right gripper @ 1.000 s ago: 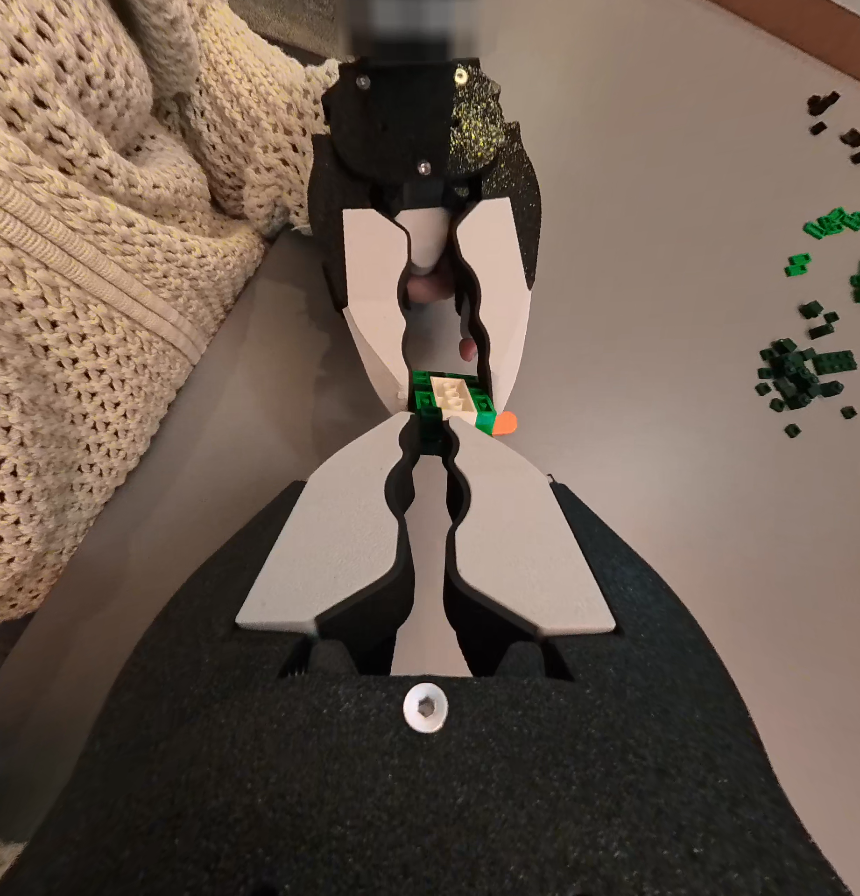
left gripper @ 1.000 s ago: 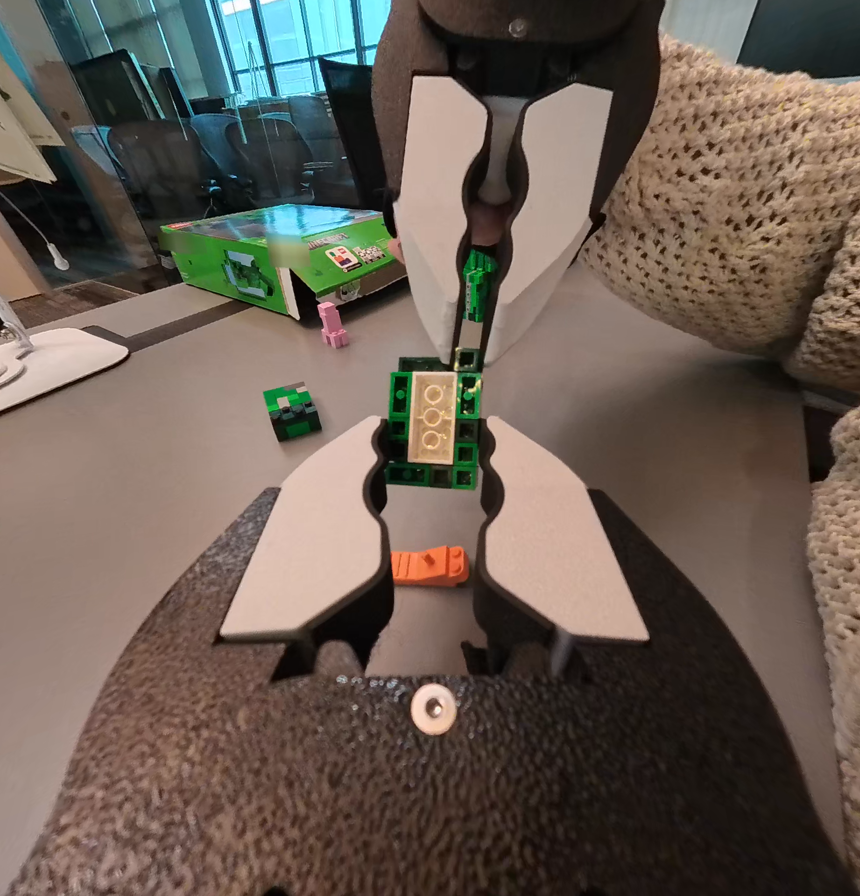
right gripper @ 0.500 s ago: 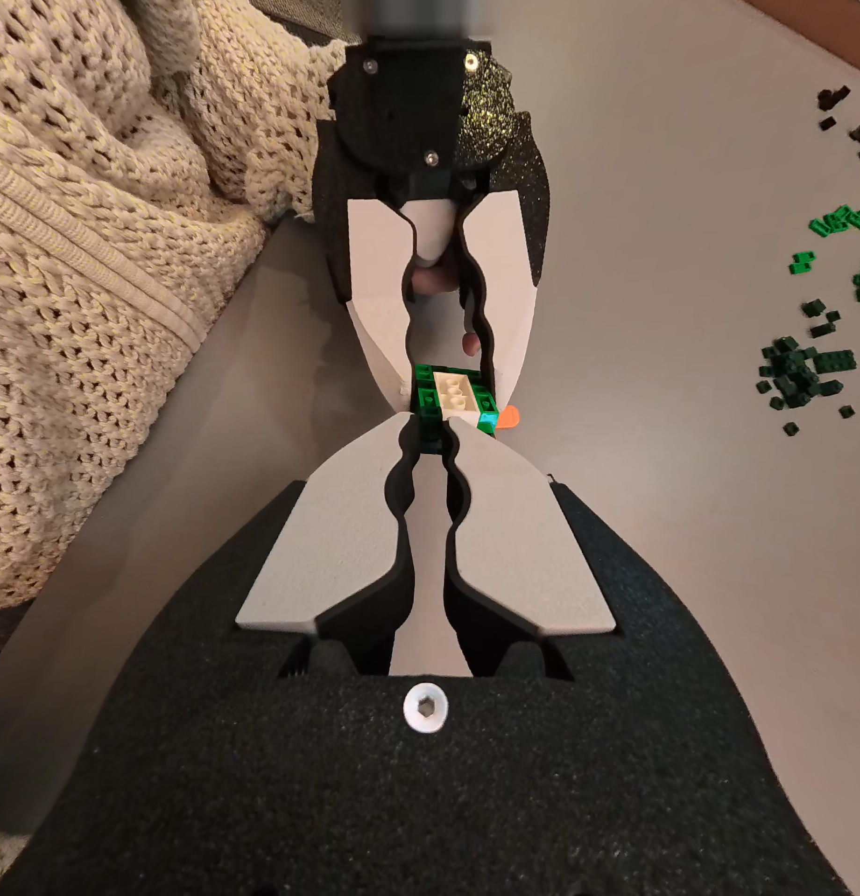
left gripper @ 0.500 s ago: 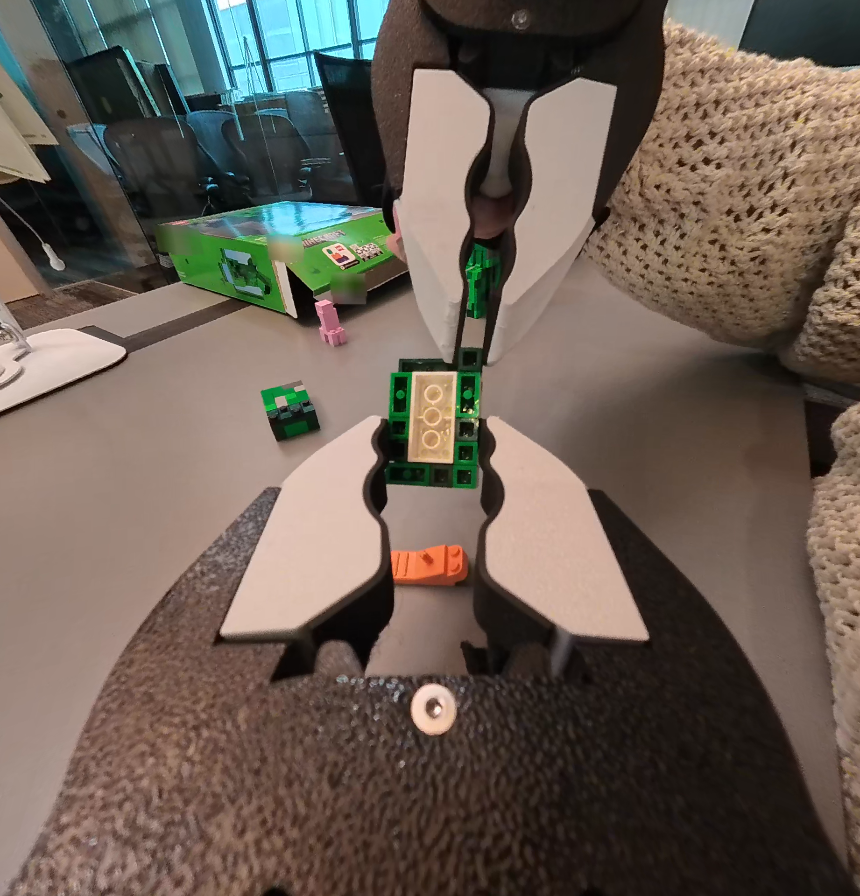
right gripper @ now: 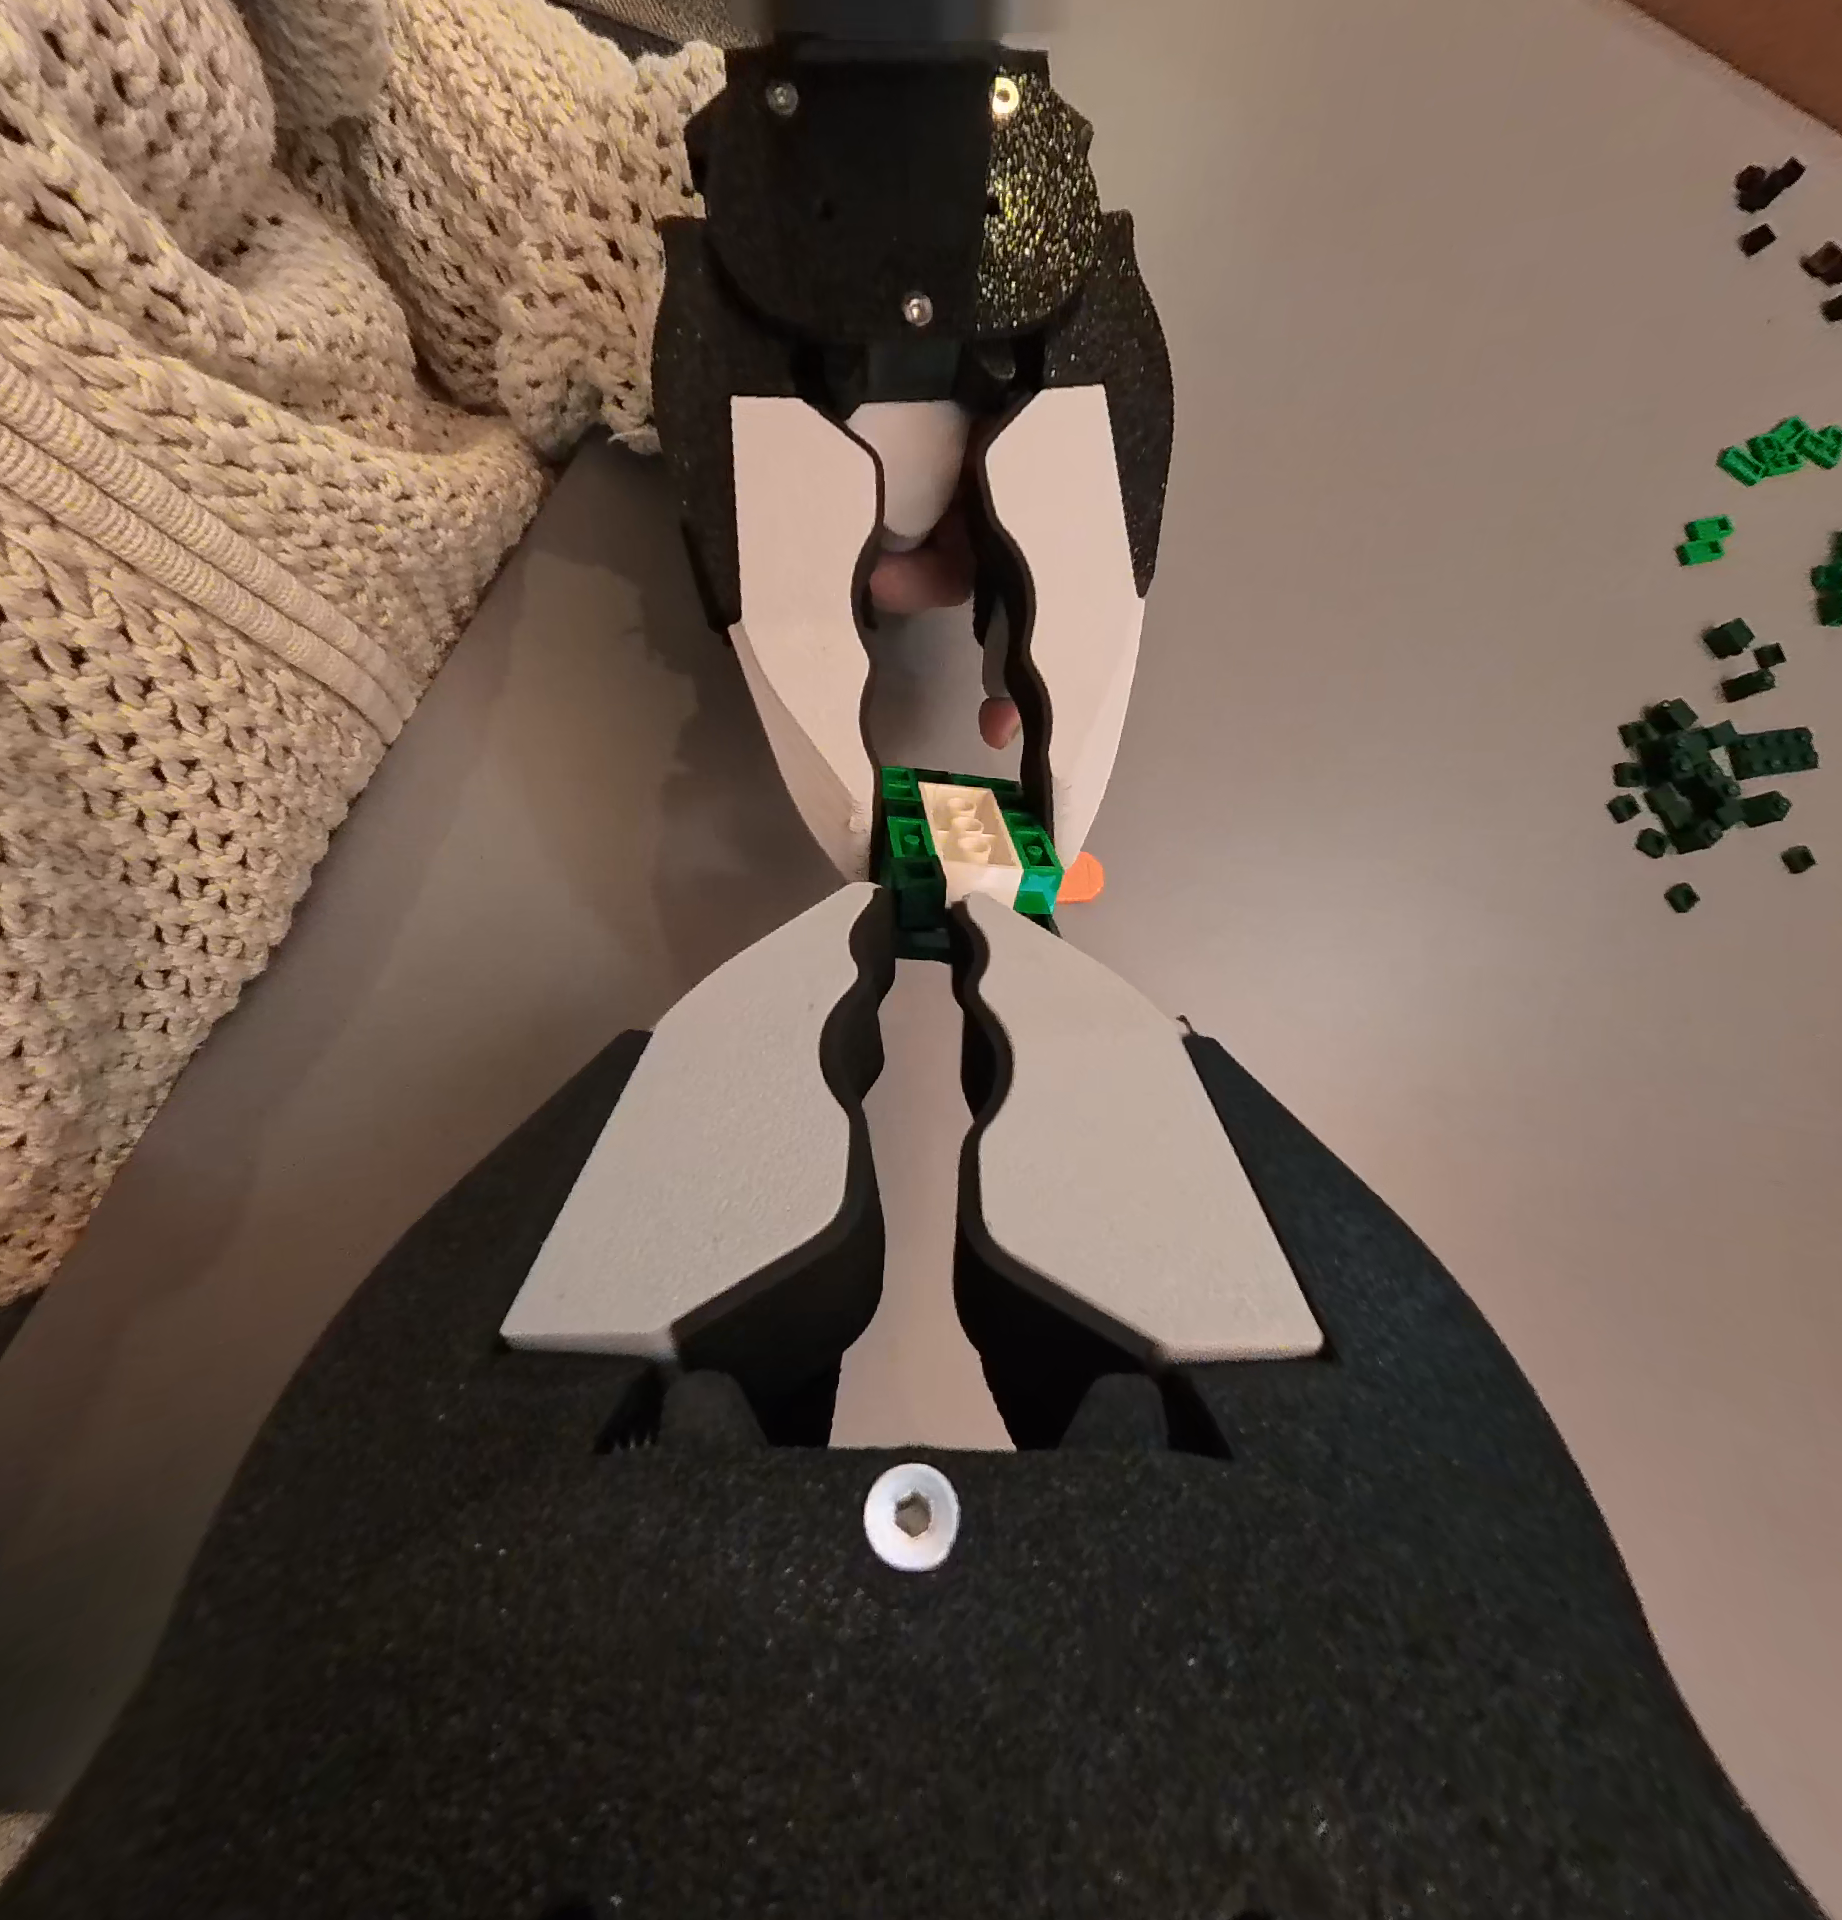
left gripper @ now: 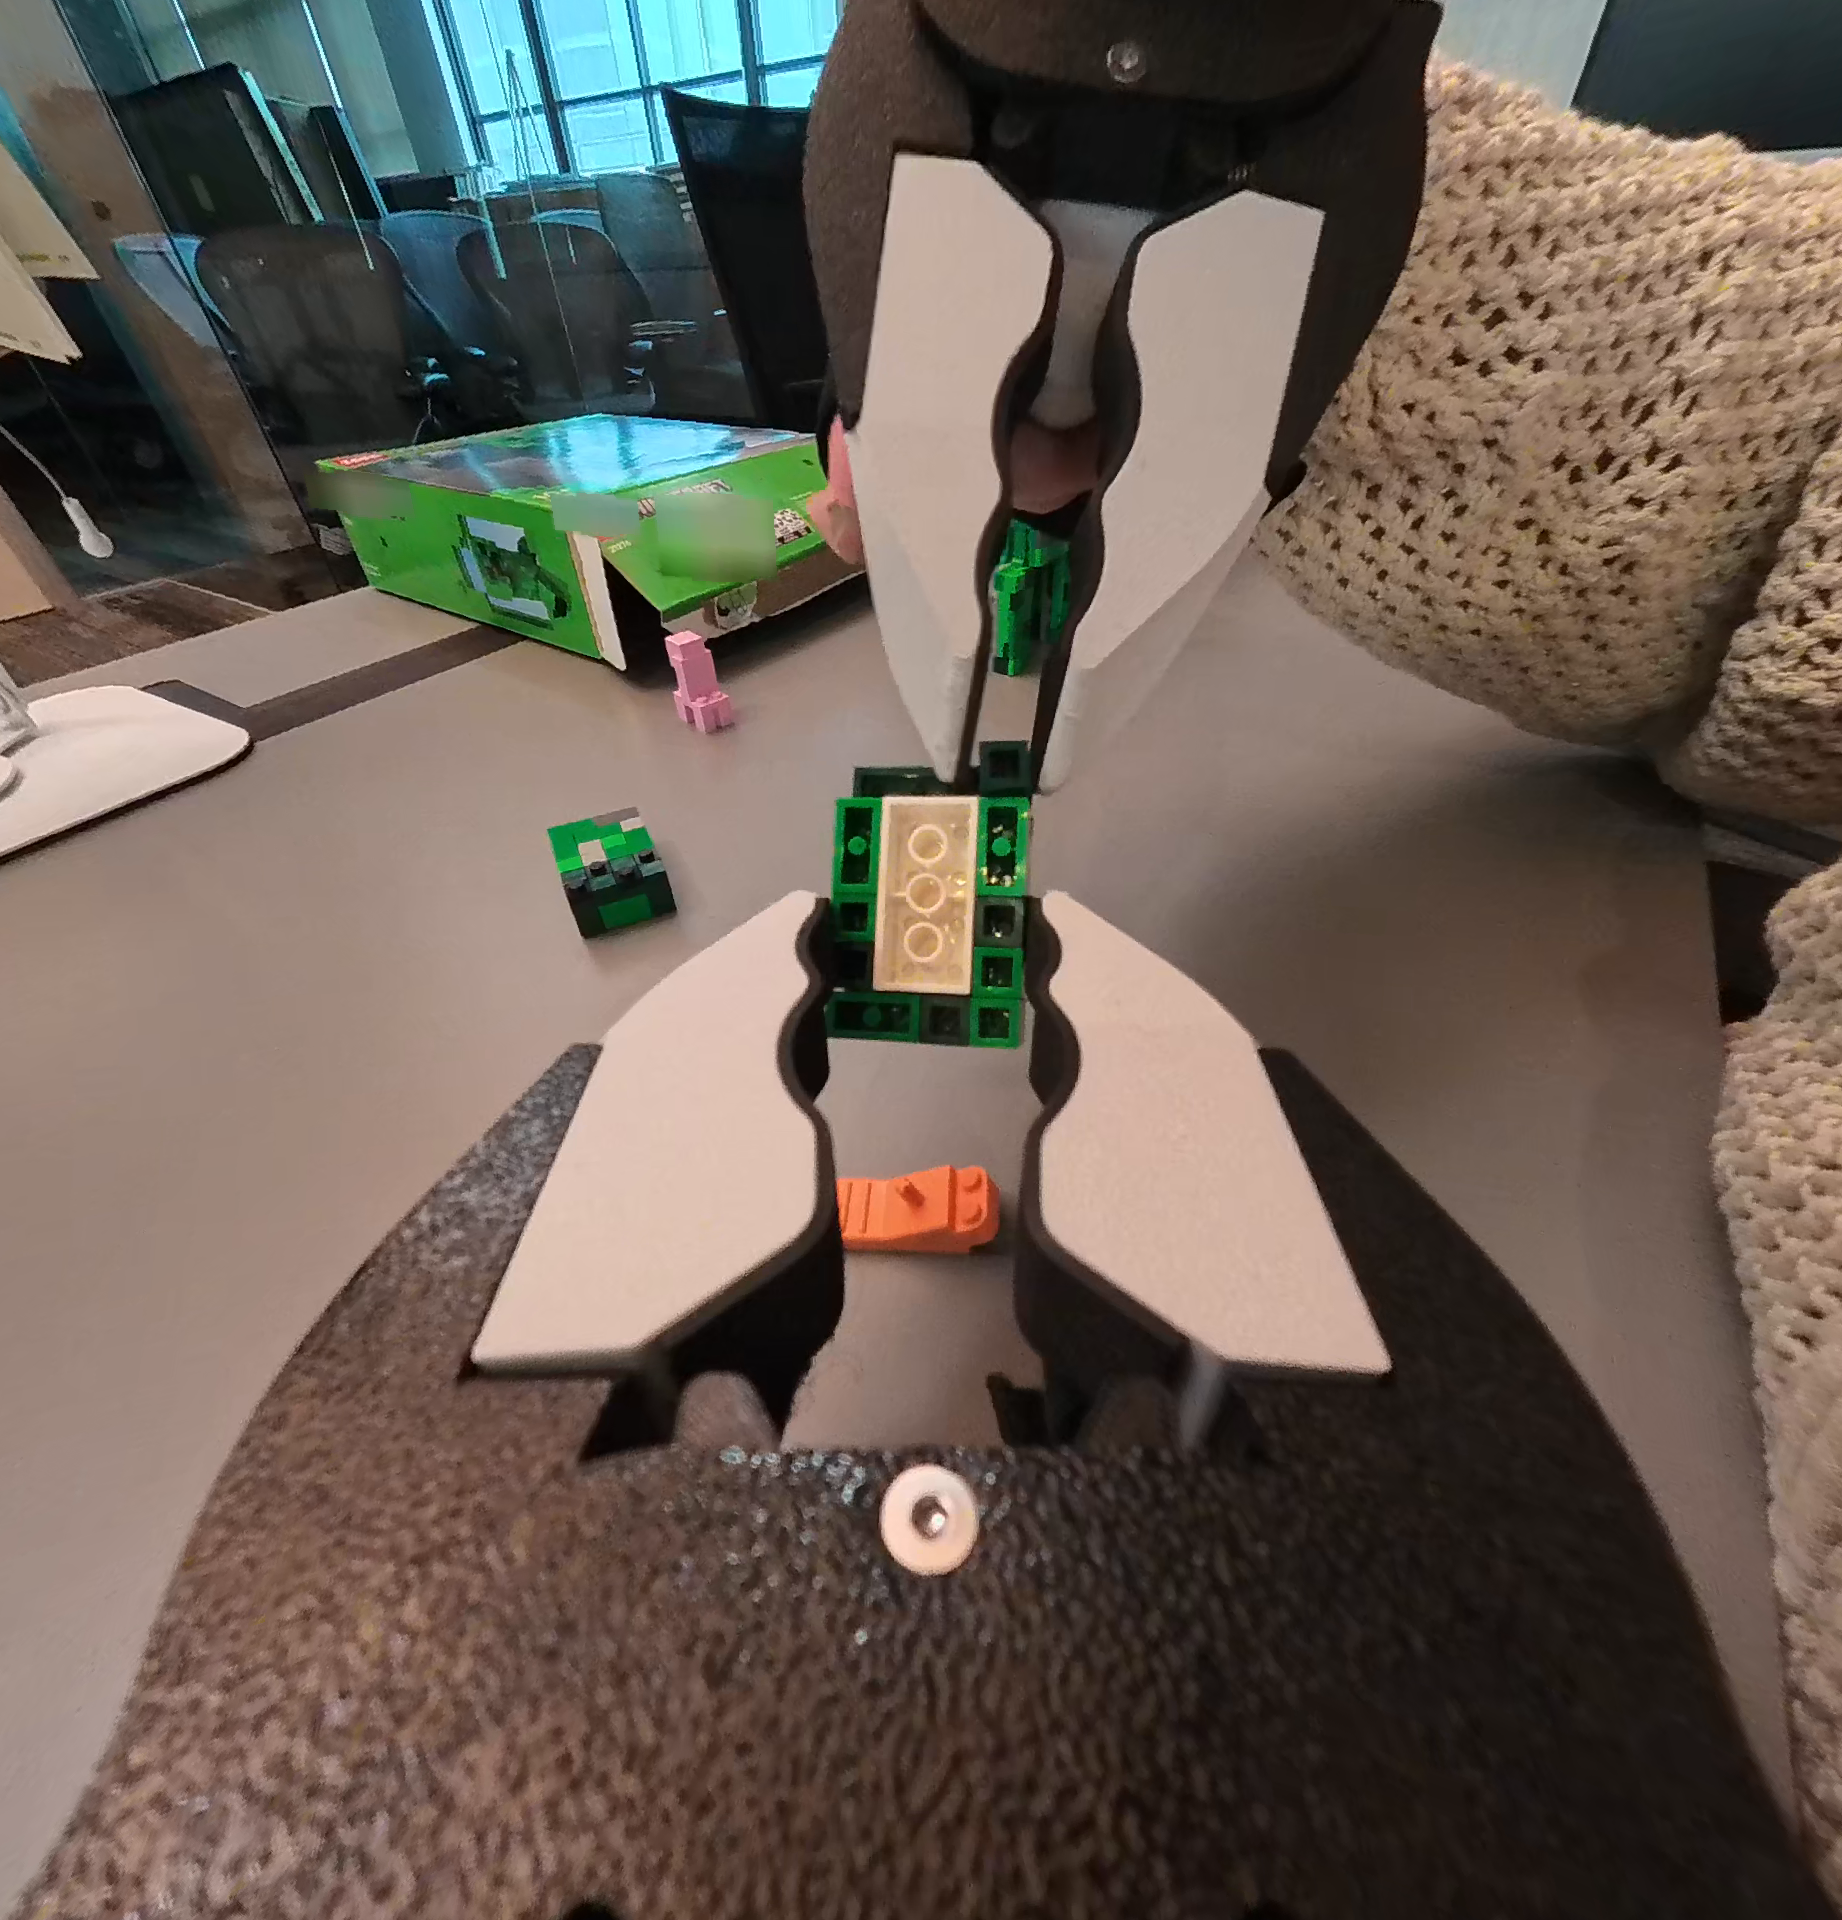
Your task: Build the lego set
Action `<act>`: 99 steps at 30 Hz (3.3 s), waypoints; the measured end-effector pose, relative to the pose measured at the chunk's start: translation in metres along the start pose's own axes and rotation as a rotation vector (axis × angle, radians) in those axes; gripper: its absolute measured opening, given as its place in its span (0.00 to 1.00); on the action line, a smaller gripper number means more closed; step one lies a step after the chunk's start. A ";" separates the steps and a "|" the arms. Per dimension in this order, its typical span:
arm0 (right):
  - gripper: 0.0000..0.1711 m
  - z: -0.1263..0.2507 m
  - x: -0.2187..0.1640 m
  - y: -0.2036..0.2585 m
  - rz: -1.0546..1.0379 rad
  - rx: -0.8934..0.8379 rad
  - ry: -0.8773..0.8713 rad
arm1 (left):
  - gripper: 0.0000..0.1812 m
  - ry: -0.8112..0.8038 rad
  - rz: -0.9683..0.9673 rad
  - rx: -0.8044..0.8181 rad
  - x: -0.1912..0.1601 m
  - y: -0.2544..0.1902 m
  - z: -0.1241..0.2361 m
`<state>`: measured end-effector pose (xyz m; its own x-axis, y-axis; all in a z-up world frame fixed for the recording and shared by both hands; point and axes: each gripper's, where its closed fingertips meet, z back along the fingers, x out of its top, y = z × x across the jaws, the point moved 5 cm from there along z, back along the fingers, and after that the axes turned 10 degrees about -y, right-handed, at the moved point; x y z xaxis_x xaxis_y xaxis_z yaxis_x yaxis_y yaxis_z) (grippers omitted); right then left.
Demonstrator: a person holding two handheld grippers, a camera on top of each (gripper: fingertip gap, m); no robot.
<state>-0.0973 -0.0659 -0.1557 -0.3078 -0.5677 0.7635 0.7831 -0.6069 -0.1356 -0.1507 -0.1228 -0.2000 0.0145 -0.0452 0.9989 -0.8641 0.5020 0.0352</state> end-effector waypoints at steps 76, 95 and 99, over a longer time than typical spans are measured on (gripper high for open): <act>0.13 -0.014 -0.031 0.015 0.521 -0.483 0.164 | 0.25 0.044 -0.479 0.060 -0.005 -0.008 -0.001; 0.12 -0.011 -0.025 0.020 0.616 -0.501 0.180 | 0.10 0.035 -0.507 0.048 -0.003 -0.012 -0.003; 0.12 -0.012 -0.026 0.020 0.683 -0.513 0.224 | 0.10 0.049 -0.506 0.048 -0.004 -0.011 -0.003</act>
<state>-0.0800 -0.0699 -0.1863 -0.0024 -0.9607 0.2775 0.5122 -0.2395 -0.8248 -0.1397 -0.1255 -0.2045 0.4593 -0.2316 0.8576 -0.7650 0.3877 0.5143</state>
